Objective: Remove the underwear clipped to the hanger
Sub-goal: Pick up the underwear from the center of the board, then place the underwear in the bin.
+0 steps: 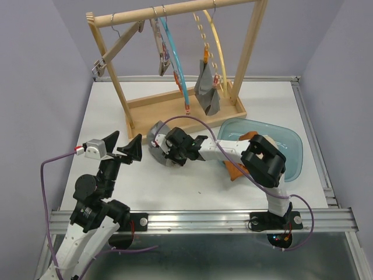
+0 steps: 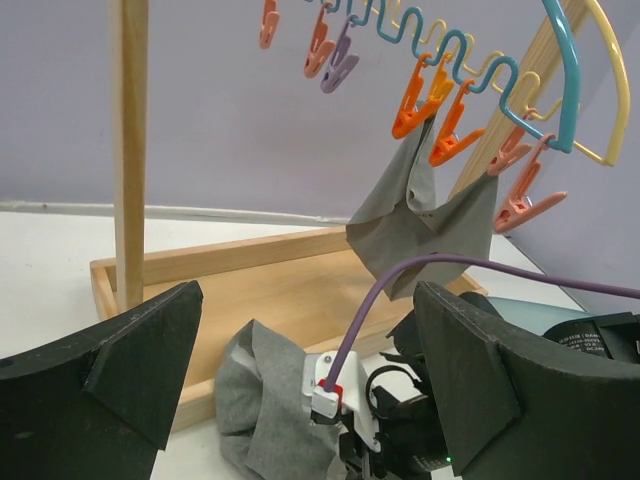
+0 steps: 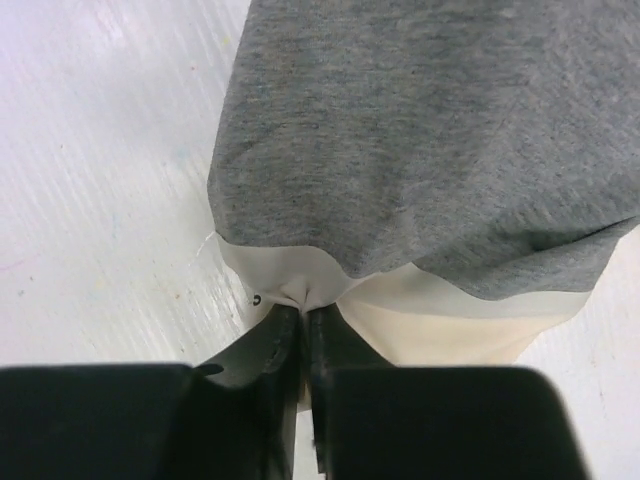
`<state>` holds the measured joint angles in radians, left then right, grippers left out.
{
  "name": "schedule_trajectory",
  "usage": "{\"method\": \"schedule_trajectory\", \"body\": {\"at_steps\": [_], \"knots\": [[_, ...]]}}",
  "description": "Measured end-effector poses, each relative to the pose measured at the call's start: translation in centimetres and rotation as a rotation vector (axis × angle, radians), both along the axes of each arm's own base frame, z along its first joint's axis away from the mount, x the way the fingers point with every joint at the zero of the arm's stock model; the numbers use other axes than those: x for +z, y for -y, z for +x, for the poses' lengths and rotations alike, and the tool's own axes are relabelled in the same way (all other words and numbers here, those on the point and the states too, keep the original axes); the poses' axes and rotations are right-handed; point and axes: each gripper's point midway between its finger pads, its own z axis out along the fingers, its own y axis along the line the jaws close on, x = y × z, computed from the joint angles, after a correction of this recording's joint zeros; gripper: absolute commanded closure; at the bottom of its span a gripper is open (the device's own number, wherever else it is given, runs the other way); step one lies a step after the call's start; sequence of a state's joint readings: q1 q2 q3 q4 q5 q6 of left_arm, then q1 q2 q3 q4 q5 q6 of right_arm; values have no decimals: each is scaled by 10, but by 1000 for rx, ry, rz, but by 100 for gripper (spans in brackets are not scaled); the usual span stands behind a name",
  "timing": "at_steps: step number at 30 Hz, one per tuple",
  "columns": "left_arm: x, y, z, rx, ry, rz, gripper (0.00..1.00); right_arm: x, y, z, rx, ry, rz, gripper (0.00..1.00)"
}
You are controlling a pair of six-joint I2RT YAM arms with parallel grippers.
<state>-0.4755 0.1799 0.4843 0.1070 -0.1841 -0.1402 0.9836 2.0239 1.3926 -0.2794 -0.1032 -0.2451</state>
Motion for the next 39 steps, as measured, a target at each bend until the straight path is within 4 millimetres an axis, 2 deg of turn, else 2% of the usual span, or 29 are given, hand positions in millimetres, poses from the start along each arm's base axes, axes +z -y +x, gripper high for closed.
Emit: {"method": "schedule_trajectory", "body": {"at_steps": [2, 4, 6, 8, 12, 16, 22, 25, 30, 34, 39], "knots": [[0, 0, 0, -1, 1, 0, 1, 0, 2, -3, 28, 5, 2, 100], [0, 0, -1, -1, 2, -1, 1, 3, 16, -16, 88, 4, -18, 99], [1, 0, -1, -4, 4, -1, 1, 14, 28, -29, 153, 4, -26, 100], [2, 1, -2, -8, 8, -2, 1, 36, 42, -45, 239, 15, -13, 100], [2, 2, -2, -15, 10, 1, 1, 91, 74, -83, 449, 88, 53, 99], [2, 2, -2, -15, 10, 2, 1, 121, 109, -108, 563, 135, 69, 99], [2, 2, -2, -18, 10, 3, 1, 137, 155, -98, 497, 153, 51, 99], [2, 3, -2, -21, 10, 4, 1, 165, 186, -83, 382, 225, 85, 99], [1, 5, -2, -30, 7, 8, 1, 224, 243, -63, 130, 423, 163, 100], [-1, 6, -1, -35, 1, 13, 1, 252, 279, -56, -42, 522, 172, 100], [-1, 7, 0, -37, -1, 15, 1, 265, 307, -50, -185, 589, 140, 99]]}}
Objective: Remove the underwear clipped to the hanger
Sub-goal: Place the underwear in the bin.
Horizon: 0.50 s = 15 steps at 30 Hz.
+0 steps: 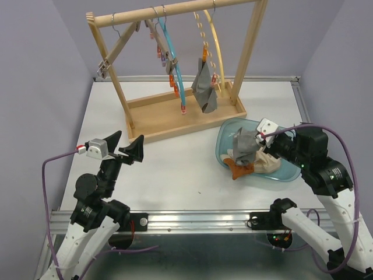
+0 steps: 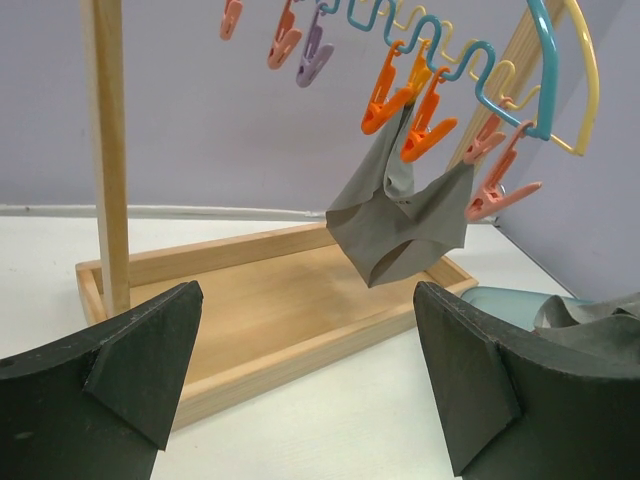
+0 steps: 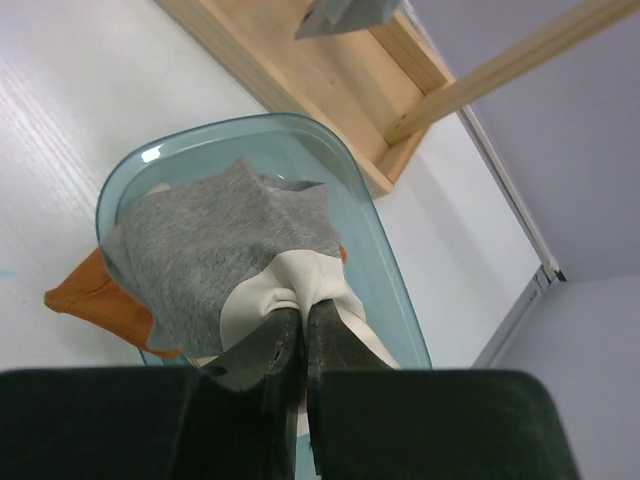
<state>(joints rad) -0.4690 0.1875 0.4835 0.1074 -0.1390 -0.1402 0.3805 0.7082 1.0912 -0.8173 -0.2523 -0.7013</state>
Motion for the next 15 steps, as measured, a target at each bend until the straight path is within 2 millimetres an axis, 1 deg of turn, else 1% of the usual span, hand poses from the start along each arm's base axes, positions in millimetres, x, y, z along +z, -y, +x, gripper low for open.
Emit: {"method": "schedule_trajectory", "body": {"at_steps": [8, 15], "knots": [[0, 0, 0, 0, 0, 0, 1, 8, 35, 19, -219, 43, -13, 99], [0, 0, 0, -2, 0, 1, 1, 15, 52, 24, -319, 76, -18, 99]]}}
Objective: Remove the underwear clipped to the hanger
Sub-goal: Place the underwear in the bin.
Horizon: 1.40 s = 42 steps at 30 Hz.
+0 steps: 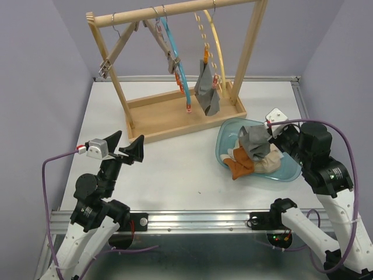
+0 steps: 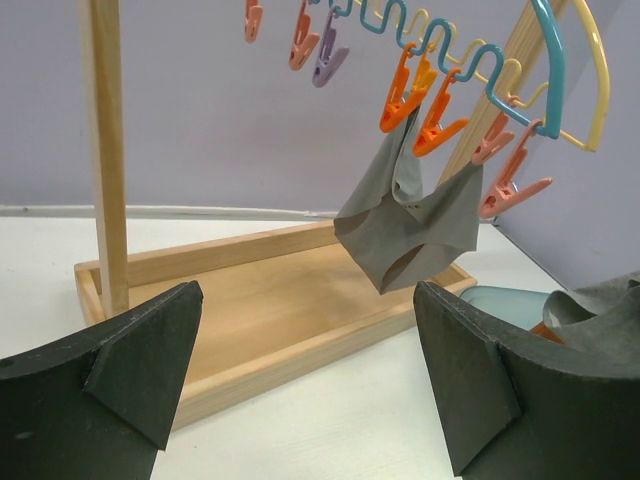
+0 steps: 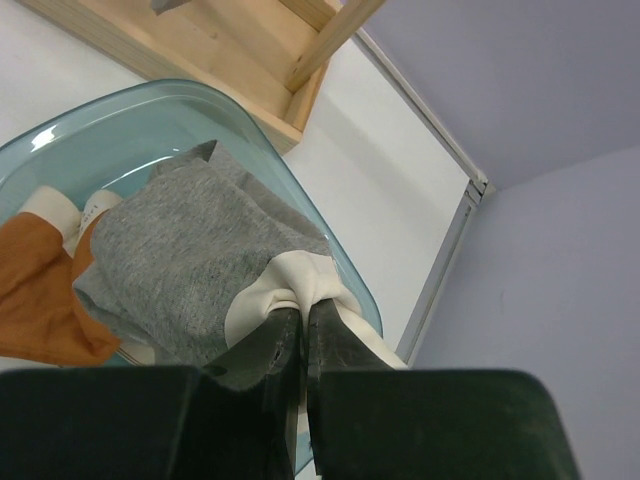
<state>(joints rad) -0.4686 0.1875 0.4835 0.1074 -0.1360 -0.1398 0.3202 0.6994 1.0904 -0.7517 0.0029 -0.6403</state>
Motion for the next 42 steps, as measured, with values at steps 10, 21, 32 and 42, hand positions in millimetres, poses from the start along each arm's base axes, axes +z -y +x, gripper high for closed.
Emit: {"method": "schedule_trajectory", "body": {"at_steps": [10, 21, 32, 42], "knots": [[0, 1, 0, -3, 0, 1, 1, -36, 7, 4, -41, -42, -28, 99], [0, 1, 0, -4, 1, 1, 1, -120, 5, 12, -47, -231, -85, 99], [0, 1, 0, -8, 1, 2, 1, -161, -13, 26, 29, -342, -75, 96], [0, 2, -1, -12, 2, 4, 1, -245, -4, 18, 42, -604, -157, 61]]}}
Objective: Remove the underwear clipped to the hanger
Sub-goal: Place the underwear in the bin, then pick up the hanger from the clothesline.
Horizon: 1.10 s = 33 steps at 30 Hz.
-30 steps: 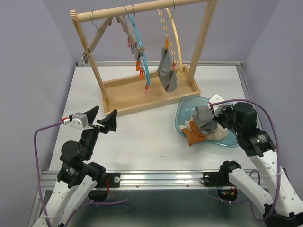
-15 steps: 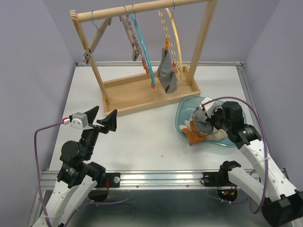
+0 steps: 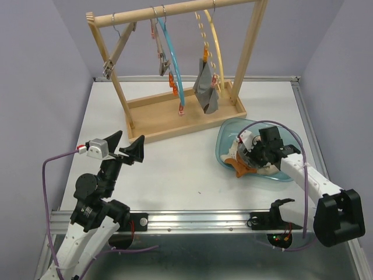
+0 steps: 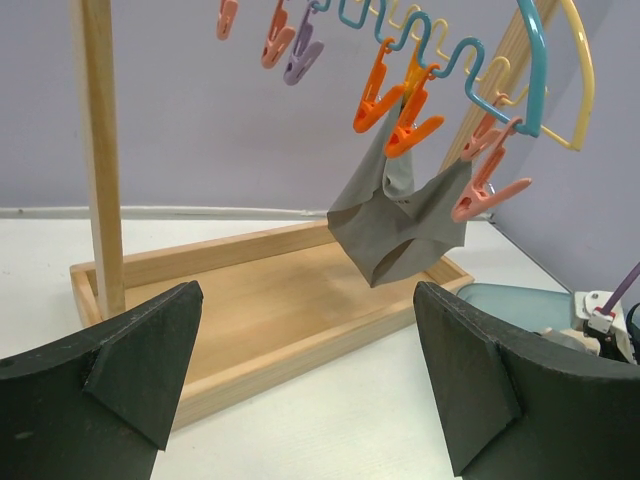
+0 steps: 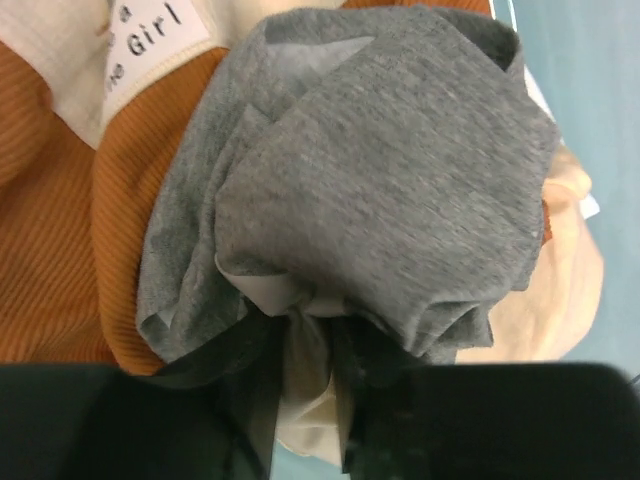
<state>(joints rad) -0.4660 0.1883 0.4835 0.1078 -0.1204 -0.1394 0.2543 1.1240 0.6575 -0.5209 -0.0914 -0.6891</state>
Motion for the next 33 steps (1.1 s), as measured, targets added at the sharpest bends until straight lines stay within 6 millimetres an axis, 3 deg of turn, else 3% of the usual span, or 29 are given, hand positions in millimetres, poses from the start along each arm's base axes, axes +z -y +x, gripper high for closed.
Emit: {"method": "schedule_trajectory", "body": {"at_steps": [1, 7, 14, 20, 28, 33], "knots": [[0, 0, 0, 0, 0, 0, 1, -3, 2, -1, -3, -11, -2, 46], [0, 1, 0, -4, 0, 2, 1, 8, 7, 3, -15, 36, 5, 0], [-3, 3, 2, -12, -11, 10, 1, 47, 11, 4, -30, 140, 14, 0], [-3, 4, 2, -15, -13, 12, 1, 102, 6, 15, -33, 235, 52, 0], [-3, 5, 2, -21, -12, 13, 1, 180, -26, 13, 28, 322, 251, 0], [-3, 6, 1, -27, -11, 15, 1, 208, -48, 9, 71, 316, 374, 0]]}}
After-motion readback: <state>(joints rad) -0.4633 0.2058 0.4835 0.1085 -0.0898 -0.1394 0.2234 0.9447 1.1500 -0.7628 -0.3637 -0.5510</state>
